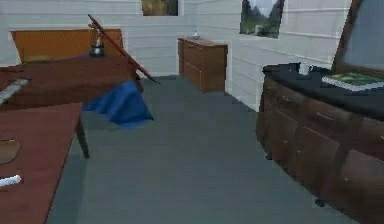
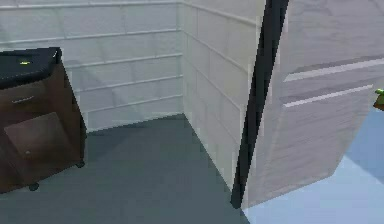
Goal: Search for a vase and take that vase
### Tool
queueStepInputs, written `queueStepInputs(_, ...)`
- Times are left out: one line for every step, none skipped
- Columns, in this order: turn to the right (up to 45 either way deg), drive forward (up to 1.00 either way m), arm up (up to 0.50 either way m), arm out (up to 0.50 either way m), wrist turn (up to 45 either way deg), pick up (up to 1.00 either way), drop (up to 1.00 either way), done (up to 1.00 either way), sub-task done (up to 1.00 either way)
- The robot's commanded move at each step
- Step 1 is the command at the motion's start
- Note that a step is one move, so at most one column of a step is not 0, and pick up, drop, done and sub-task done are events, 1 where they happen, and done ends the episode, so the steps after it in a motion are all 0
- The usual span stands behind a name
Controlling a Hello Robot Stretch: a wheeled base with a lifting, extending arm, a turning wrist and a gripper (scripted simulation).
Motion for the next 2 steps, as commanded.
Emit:
queueStepInputs(-3.0, 0.00, 0.00, 0.00, 0.0, 0.00, 0.00, 0.00, 0.00)
queueStepInputs(45.0, 0.00, 0.00, 0.00, 0.0, 0.00, 0.00, 0.00, 0.00)
